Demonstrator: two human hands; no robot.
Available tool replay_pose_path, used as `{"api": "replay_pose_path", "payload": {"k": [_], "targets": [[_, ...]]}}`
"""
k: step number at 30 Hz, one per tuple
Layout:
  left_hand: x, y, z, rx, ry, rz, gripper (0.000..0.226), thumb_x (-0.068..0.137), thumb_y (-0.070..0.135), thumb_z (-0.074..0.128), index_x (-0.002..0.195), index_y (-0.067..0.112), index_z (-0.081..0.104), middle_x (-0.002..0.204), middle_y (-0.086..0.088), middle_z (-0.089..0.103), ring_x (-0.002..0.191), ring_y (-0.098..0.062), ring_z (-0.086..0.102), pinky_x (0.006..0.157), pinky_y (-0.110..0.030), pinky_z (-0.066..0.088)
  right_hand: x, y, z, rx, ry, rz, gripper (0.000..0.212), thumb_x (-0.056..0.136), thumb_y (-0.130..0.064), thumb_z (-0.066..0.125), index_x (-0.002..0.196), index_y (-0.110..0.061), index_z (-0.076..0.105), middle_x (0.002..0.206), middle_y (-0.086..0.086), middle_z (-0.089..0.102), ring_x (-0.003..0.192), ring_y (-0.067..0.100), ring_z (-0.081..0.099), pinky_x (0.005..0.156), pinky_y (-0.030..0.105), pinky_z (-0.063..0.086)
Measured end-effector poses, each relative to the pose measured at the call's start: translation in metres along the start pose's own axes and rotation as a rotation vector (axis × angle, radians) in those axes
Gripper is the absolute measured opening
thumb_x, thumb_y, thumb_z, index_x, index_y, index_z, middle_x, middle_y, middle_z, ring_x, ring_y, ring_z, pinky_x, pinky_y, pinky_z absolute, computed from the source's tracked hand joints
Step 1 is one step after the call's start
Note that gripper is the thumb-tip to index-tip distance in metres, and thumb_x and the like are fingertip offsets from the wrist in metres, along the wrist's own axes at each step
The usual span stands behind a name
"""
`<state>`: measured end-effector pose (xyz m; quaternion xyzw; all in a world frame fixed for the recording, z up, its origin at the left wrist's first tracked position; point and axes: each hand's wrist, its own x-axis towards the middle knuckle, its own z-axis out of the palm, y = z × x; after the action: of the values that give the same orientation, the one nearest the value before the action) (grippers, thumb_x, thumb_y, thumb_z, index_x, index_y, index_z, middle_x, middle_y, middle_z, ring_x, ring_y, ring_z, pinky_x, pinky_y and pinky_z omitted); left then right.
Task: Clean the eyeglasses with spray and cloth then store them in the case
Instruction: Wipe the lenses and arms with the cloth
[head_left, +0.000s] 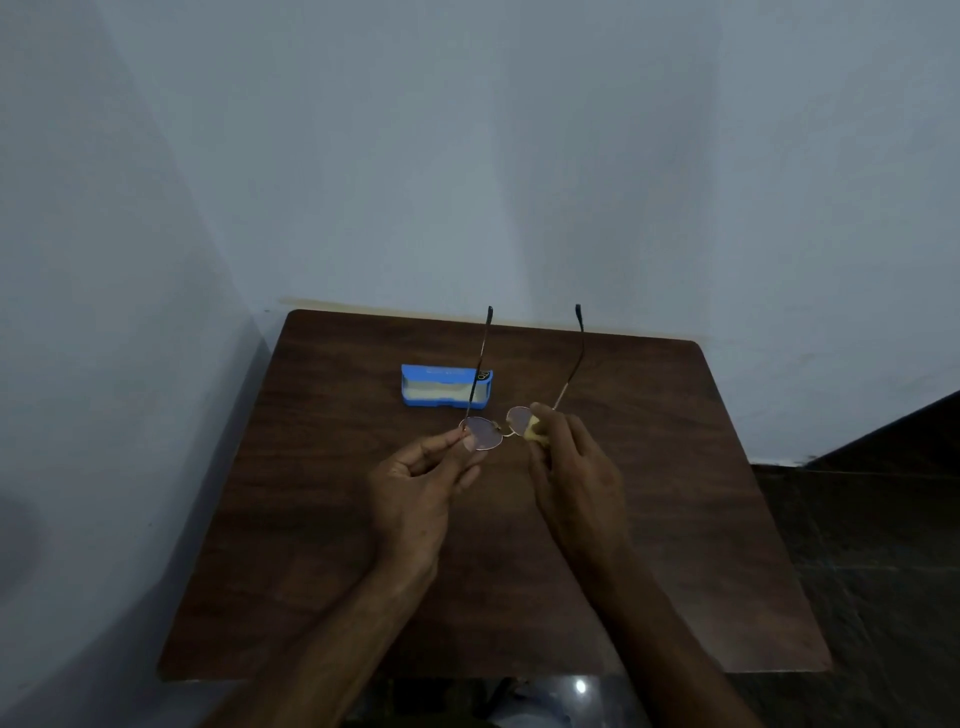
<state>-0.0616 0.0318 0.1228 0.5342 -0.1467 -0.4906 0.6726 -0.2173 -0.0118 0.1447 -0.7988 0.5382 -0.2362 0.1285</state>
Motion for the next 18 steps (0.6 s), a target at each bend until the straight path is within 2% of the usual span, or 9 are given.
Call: {"api": "replay_pose_path", "payload": {"k": [3, 6, 9, 12, 18], "targets": [[0.001, 0.002, 0.0, 0.024, -0.01, -0.009, 0.019, 0.084, 0.007, 0.084, 0.102, 0.013, 0.083, 0.1, -0.01, 0.084, 0.093, -0.026, 0.082, 0.073, -0.025, 0.064, 0.001, 0.006, 0.003, -0.008, 0.019, -0.015, 0.052, 0.094, -0.021, 0.068, 0.143, -0.012, 0.055, 0.128, 0.007, 0.064, 0.103, 0.019, 0.066, 0.075, 0.031, 0.055], [-0.001, 0.003, 0.001, 0.045, -0.019, -0.014, 0.019, 0.084, 0.007, 0.084, 0.102, 0.013, 0.083, 0.099, -0.008, 0.084, 0.092, -0.024, 0.082, 0.072, -0.024, 0.064, -0.001, 0.005, 0.01, 0.003, 0.019, -0.091, 0.049, 0.095, -0.019, 0.068, 0.142, -0.011, 0.056, 0.128, 0.008, 0.065, 0.106, 0.018, 0.065, 0.079, 0.033, 0.059], [-0.001, 0.003, 0.0, 0.075, -0.038, -0.034, 0.018, 0.086, 0.007, 0.083, 0.104, 0.01, 0.082, 0.098, -0.008, 0.084, 0.092, -0.023, 0.082, 0.074, -0.027, 0.066, 0.001, 0.011, 0.014, -0.015, 0.039, -0.122, 0.048, 0.095, -0.014, 0.068, 0.142, -0.012, 0.057, 0.127, 0.005, 0.065, 0.106, 0.017, 0.066, 0.08, 0.026, 0.054], [0.001, 0.003, -0.002, 0.13, -0.053, -0.054, 0.019, 0.087, 0.008, 0.083, 0.106, 0.008, 0.08, 0.098, -0.007, 0.084, 0.092, -0.023, 0.082, 0.076, -0.03, 0.067, 0.005, 0.02, 0.013, -0.042, 0.055, -0.111, 0.051, 0.095, -0.011, 0.07, 0.144, -0.012, 0.056, 0.128, 0.005, 0.066, 0.106, 0.019, 0.066, 0.077, 0.032, 0.057], [0.007, 0.009, -0.006, 0.156, -0.08, -0.108, 0.018, 0.086, 0.01, 0.082, 0.104, 0.009, 0.08, 0.099, -0.005, 0.084, 0.093, -0.021, 0.082, 0.072, -0.025, 0.065, 0.011, 0.027, 0.016, -0.093, 0.005, -0.138, 0.054, 0.1, -0.019, 0.056, 0.153, -0.015, 0.046, 0.13, 0.007, 0.065, 0.107, 0.022, 0.066, 0.075, 0.042, 0.06]]}}
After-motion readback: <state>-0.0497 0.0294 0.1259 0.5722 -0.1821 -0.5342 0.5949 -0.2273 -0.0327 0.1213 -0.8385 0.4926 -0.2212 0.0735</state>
